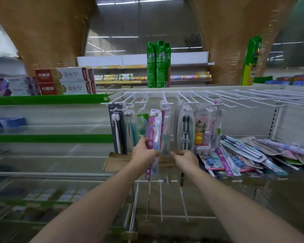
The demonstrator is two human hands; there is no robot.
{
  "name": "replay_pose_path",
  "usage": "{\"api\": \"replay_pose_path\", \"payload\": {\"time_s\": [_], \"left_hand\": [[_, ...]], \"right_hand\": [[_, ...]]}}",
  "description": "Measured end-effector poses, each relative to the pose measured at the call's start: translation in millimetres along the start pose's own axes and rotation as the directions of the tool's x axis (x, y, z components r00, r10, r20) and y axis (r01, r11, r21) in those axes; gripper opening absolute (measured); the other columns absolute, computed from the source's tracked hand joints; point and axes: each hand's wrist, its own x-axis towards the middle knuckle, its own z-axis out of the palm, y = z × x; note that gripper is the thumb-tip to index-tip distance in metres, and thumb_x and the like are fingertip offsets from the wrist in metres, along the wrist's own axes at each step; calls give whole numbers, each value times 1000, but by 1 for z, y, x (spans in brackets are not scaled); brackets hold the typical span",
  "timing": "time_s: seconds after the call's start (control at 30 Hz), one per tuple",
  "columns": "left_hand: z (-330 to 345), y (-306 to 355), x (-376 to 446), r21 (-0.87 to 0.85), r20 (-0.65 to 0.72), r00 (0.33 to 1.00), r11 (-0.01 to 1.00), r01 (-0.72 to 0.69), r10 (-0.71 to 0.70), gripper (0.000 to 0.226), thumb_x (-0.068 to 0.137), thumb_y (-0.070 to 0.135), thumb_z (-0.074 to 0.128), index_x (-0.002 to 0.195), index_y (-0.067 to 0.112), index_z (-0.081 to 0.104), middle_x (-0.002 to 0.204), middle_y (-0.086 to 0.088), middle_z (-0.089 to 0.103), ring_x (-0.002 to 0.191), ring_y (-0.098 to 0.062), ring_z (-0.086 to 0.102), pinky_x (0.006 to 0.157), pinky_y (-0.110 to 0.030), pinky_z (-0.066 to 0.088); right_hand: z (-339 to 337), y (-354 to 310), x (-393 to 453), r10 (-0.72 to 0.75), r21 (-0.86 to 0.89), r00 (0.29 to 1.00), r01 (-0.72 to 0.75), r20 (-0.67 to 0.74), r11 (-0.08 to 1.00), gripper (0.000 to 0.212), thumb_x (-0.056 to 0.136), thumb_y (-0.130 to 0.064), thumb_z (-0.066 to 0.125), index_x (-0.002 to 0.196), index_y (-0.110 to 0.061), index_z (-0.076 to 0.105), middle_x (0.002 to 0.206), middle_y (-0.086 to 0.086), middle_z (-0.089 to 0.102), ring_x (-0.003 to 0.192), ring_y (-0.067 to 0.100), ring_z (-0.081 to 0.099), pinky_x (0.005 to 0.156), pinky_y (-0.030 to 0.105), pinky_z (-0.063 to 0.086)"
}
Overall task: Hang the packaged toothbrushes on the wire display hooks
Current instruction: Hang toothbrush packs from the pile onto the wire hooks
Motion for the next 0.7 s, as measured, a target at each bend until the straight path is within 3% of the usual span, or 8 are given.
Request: {"api": "replay_pose_path", "payload": {"time_s": [0.17, 0.27, 0.43, 0.7], "left_hand": [[6, -3, -2, 20, 21, 996, 996, -83, 83, 43, 74, 0, 75, 99, 30, 56, 99, 2, 70, 97, -18, 69, 92, -43, 58], [8, -4, -1, 9, 42, 992, 992, -123, 122, 45, 72, 0, 74, 99, 32, 58, 98, 2, 72, 95, -17, 71, 92, -46, 58], [10, -1, -3, 12, 65, 983, 985, -173, 172, 46, 76, -2, 74, 106, 29, 57, 99, 2, 70, 93, -13, 69, 91, -40, 59], [18, -2, -7, 30, 47, 978, 979, -203, 201, 44, 74, 0, 75, 107, 24, 59, 95, 2, 69, 88, -12, 68, 82, -31, 59]], "right_hand": [[0, 1, -5, 15, 17, 1000, -14, -9, 1000, 41, 94, -47, 65, 121, -17, 64, 106, 1, 65, 91, 19, 58, 77, 31, 44], [-2, 2, -6, 19, -21, 1000, -19, -19, 1000, 42, 93, -48, 65, 119, -16, 65, 114, 5, 68, 93, 21, 59, 78, 31, 46], [-6, 9, -3, 21, -42, 999, -22, -31, 999, 46, 90, -53, 67, 115, -16, 66, 110, 4, 70, 95, 23, 64, 85, 39, 55], [-9, 7, -6, 27, -40, 999, -29, -26, 999, 47, 89, -54, 67, 117, -17, 64, 112, 5, 68, 101, 25, 63, 90, 42, 53]]}}
